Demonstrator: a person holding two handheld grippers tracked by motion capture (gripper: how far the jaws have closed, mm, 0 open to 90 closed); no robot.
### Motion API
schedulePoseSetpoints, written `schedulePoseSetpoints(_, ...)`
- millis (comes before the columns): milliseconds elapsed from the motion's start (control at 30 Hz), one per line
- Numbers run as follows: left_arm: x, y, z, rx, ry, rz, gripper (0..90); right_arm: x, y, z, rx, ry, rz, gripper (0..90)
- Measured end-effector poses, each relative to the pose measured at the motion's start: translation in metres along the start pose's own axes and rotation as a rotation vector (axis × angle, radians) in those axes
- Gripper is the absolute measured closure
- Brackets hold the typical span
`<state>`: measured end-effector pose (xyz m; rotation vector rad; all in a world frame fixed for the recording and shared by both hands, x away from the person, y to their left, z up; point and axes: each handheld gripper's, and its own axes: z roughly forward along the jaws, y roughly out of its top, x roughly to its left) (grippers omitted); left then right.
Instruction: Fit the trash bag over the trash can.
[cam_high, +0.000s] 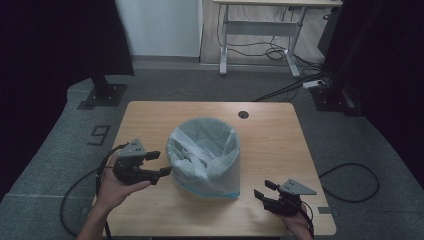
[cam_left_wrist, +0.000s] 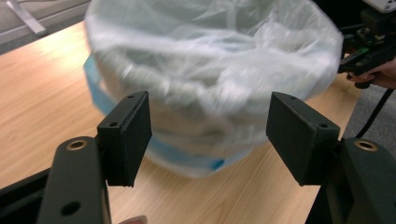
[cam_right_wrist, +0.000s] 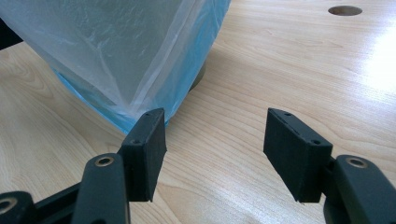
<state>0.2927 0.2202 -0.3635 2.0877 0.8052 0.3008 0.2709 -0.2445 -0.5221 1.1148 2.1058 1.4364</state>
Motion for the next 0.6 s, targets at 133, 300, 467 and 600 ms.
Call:
schedulePoseSetpoints(133,0.007,-0.014,-0.005,-0.010,0.002,-0.030,31.0,0.000,-0.001,-0.001,0.001,-0.002,0.001,38.2)
schedulePoseSetpoints(300,0.015,-0.028,-0.006,-0.002,0.009,-0.059,30.9,-0.002,-0.001,-0.002,-0.001,-0.008,0.007,38.2)
schedulePoseSetpoints(467,0.019,-0.036,-0.003,0.003,0.000,-0.077,30.7,-0.002,-0.002,-0.002,-0.001,-0.012,0.011,37.9)
schedulePoseSetpoints(600,0.023,-0.041,0.000,0.008,-0.005,-0.093,30.6,-0.003,-0.003,-0.003,0.000,-0.014,0.013,37.5)
